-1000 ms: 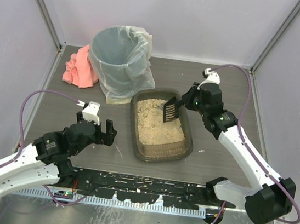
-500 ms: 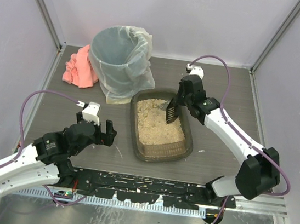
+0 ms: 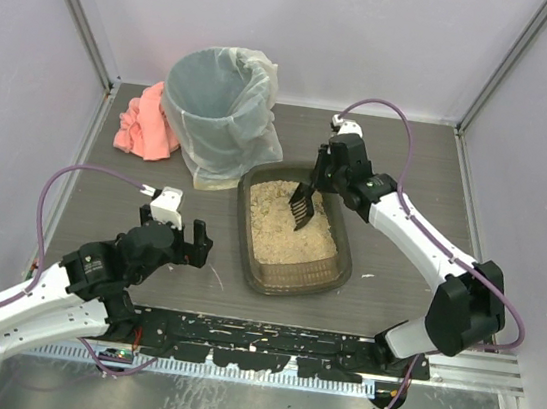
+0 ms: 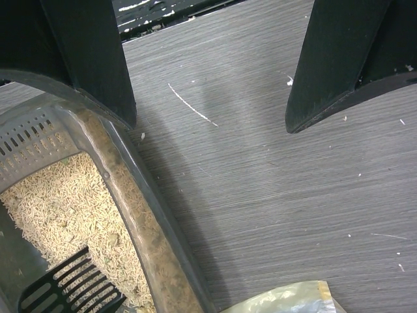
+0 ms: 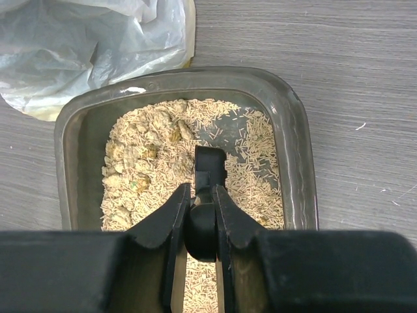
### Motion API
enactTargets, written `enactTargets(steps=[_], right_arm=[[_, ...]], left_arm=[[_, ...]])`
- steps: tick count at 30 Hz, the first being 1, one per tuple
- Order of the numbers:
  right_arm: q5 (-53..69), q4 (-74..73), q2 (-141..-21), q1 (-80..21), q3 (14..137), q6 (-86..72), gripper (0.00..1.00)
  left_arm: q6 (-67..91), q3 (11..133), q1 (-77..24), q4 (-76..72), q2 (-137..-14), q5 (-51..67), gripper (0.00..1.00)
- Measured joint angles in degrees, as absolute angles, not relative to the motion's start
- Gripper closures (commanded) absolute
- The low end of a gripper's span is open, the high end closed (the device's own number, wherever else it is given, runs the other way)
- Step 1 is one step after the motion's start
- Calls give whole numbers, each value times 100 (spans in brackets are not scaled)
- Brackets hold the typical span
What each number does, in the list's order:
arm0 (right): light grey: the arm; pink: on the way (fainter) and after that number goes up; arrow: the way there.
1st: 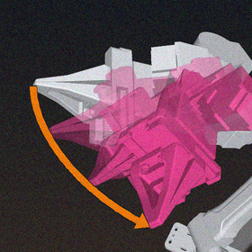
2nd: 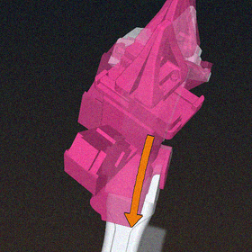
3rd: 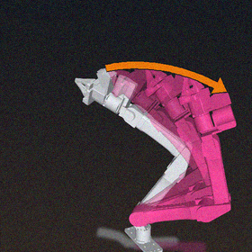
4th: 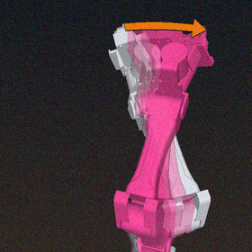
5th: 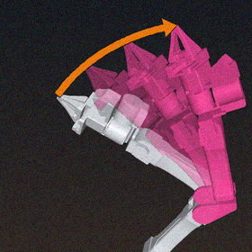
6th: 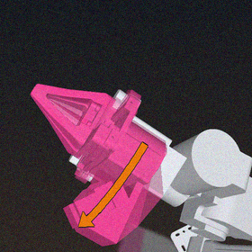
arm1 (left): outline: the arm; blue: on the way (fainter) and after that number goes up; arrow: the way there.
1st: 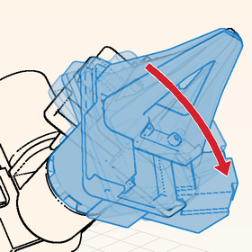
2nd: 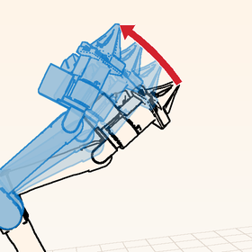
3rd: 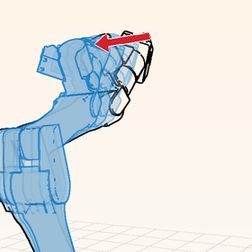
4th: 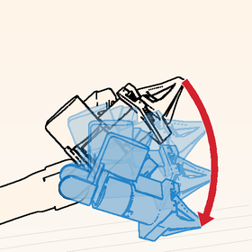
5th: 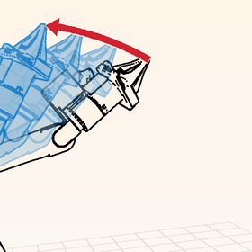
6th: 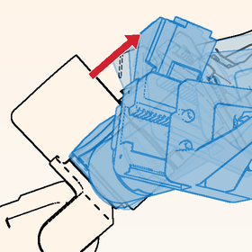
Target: Clean the litter box
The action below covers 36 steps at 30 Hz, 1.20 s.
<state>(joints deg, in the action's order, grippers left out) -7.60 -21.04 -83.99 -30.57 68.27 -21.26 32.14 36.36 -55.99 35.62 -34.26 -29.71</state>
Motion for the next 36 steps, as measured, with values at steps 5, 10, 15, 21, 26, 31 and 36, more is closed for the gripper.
enactTargets(steps=[5,10,15,21,26,31,36], right_arm=[[-760,-1702,-8388,-3050,6567,-2340,99],[-631,-661,-8259,-2985,5865,-2779,99],[-325,438,-8291,-2974,5207,-3341,99],[-49,1726,-8586,-2945,4497,-4176,99],[78,2456,-8687,-2941,4049,-4762,99],[106,2578,-8460,-2886,3739,-5035,99],[178,2488,-7970,-2698,3361,-5194,99]], left_arm=[[3212,3636,-5599,3562,-3444,-2971,1],[3212,3636,-5599,3564,-3505,-2969,1],[3212,3636,-5599,3566,-3518,-2969,1],[3214,3636,-5599,3594,-3483,-2971,1],[3216,3636,-5599,3675,-3395,-2974,1],[3216,3636,-5599,3715,-3323,-2978,0],[3218,3636,-5599,3715,-3352,-2976,1]])
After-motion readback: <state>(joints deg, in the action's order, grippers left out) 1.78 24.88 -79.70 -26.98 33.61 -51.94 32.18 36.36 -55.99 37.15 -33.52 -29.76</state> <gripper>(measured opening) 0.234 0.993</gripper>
